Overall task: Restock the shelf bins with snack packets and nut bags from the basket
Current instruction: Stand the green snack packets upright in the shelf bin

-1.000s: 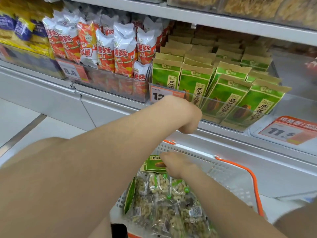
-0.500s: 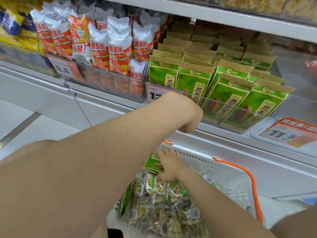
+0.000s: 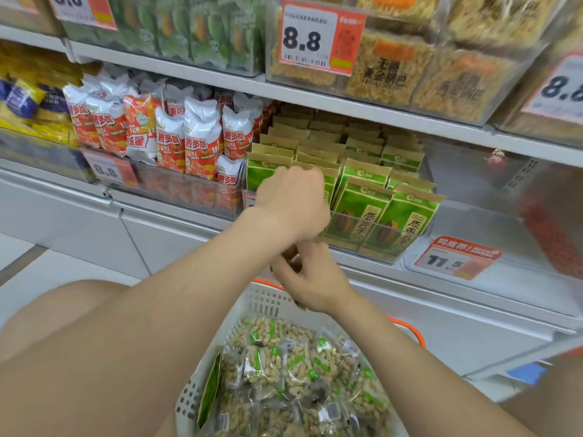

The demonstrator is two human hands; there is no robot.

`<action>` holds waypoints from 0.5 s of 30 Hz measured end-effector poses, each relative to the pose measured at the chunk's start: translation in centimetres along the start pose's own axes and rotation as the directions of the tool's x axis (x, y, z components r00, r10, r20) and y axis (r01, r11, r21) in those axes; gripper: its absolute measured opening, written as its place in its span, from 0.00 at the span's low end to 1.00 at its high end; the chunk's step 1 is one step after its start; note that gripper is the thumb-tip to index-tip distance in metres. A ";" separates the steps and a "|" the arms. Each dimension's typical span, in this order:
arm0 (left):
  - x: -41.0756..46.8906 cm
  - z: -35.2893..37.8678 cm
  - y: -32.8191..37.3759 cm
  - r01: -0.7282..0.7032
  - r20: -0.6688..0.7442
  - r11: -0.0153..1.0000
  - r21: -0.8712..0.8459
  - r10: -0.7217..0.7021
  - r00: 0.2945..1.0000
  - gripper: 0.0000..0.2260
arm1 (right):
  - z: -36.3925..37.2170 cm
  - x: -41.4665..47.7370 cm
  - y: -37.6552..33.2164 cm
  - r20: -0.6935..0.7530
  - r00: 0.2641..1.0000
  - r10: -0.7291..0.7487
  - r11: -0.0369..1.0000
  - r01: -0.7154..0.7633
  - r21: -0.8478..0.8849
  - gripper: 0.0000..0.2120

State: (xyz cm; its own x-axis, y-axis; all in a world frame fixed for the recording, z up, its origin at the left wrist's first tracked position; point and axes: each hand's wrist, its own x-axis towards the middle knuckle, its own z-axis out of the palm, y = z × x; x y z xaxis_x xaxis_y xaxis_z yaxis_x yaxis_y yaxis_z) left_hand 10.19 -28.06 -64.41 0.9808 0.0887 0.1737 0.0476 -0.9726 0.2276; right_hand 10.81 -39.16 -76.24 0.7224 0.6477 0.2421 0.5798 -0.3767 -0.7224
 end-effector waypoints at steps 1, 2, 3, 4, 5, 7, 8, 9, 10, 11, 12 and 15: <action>-0.3 -0.3 0.3 0.000 -0.124 1.000 -0.023 -0.003 0.992 0.07 | -0.9 0.1 -0.3 -0.049 0.999 -0.012 1.000 0.012 0.001 0.13; -0.5 -0.5 0.7 0.015 -0.237 1.000 -0.007 -0.016 0.971 0.11 | -1.8 0.2 -0.8 -0.096 0.995 -0.026 1.000 0.024 -0.019 0.15; -0.6 -0.6 1.1 0.049 -0.336 0.998 -0.036 -0.058 0.940 0.16 | -2.6 0.3 -1.2 -0.138 0.989 -0.052 0.998 0.047 -0.037 0.14; -0.7 -0.8 1.5 0.083 -0.415 0.992 -0.096 -0.116 0.902 0.21 | -3.4 0.3 -2.0 -0.176 0.982 -0.069 0.997 0.060 -0.056 0.11; -0.8 -1.0 2.0 0.102 -0.455 0.975 -0.197 -0.184 0.871 0.24 | -4.1 0.4 -2.6 -0.223 0.971 -0.091 0.995 0.077 -0.071 0.07; -0.8 -1.4 2.6 0.136 -0.384 0.890 -0.436 -0.321 0.866 0.29 | -5.5 0.5 -4.1 -0.334 0.939 -0.086 0.996 0.068 -0.065 0.10; -0.6 -1.5 2.7 0.180 -0.265 0.818 -0.546 -0.372 0.889 0.30 | -6.3 0.6 -4.8 -0.379 0.924 -0.055 0.998 0.040 -0.047 0.12; -0.4 -1.6 2.8 0.227 -0.129 0.724 -0.651 -0.401 0.907 0.29 | -7.0 0.6 -5.5 -0.412 0.911 -0.027 0.999 0.012 -0.037 0.15; -0.2 -1.7 3.0 0.261 -0.007 0.624 -0.736 -0.393 0.919 0.28 | -7.6 0.7 -6.1 -0.430 0.903 0.000 0.999 -0.020 -0.042 0.18; -0.1 -1.6 3.0 0.257 0.057 0.547 -0.797 -0.355 0.933 0.24 | -8.4 0.8 -6.5 -0.440 0.898 0.021 0.996 -0.055 -0.064 0.23; 0.0 -1.6 3.1 0.219 0.064 0.514 -0.829 -0.303 0.951 0.18 | -9.2 0.9 -6.8 -0.443 0.896 0.041 0.991 -0.093 -0.096 0.28; -0.1 -1.6 3.6 0.065 0.001 0.510 -0.857 -0.125 0.992 0.13 | -12.1 1.4 -7.0 -0.380 0.922 0.075 0.987 -0.123 -0.103 0.50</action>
State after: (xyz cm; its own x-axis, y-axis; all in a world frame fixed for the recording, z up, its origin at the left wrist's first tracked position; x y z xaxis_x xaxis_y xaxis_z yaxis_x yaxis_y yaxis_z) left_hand 9.94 -31.27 -62.13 0.9672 0.2095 0.1434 -0.0744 -0.3063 0.9490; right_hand 12.32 -43.64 -62.96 0.8526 0.3169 0.4154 0.5225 -0.5197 -0.6759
